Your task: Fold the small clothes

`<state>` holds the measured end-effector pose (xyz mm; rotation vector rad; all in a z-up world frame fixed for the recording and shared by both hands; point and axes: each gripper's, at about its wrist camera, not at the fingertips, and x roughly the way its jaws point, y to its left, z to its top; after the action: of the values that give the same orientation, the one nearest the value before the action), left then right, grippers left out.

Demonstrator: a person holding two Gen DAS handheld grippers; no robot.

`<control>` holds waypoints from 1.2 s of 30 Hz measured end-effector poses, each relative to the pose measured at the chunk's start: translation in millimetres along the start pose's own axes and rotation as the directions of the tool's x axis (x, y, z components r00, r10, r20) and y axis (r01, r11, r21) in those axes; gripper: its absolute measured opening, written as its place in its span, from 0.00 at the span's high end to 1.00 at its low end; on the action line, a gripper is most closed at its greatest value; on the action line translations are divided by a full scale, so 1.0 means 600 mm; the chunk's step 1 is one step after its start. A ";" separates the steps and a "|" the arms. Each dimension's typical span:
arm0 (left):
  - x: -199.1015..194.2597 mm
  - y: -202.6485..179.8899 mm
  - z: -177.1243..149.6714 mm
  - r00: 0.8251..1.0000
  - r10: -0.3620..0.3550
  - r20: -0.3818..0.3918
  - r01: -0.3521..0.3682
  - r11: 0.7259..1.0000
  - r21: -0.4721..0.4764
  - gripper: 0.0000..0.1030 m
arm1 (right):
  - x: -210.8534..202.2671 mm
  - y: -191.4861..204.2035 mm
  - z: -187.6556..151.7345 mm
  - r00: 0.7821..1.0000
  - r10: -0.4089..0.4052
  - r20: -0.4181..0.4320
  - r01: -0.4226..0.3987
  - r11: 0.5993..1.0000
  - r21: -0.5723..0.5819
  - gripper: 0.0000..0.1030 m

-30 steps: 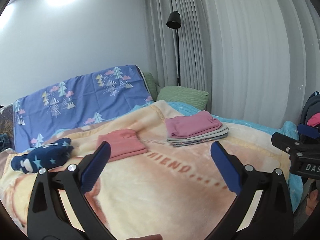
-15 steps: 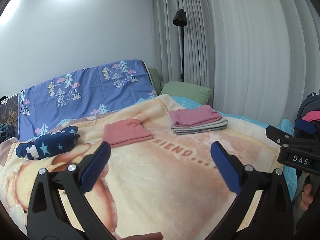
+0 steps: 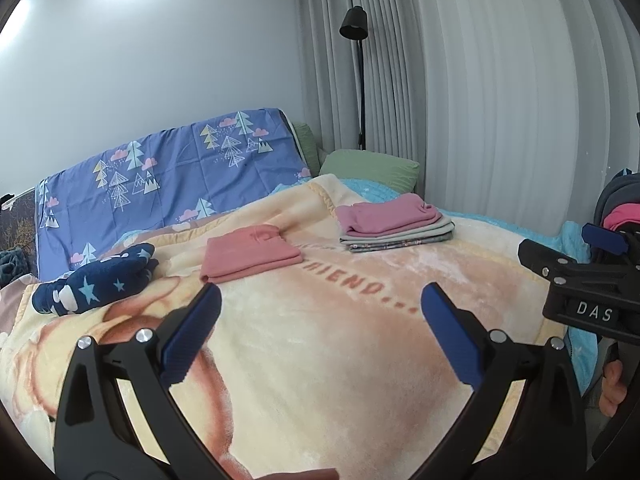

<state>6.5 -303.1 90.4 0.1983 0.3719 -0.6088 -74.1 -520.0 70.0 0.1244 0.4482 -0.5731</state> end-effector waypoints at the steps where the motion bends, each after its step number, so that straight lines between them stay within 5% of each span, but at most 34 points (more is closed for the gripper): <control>1: 0.001 0.000 0.000 1.000 0.002 -0.002 -0.002 1.000 -0.001 0.02 | 0.001 0.000 0.000 1.000 0.002 -0.002 -0.002 1.000 0.000 0.01; 36: 0.012 0.001 -0.004 0.998 0.045 -0.043 -0.045 0.999 0.008 0.02 | 0.025 0.009 -0.006 0.999 0.020 -0.031 -0.020 1.000 -0.003 0.01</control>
<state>11.7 -305.6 85.2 0.2265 0.4056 -0.5624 -61.5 -522.1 60.3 0.1342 0.4773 -0.5517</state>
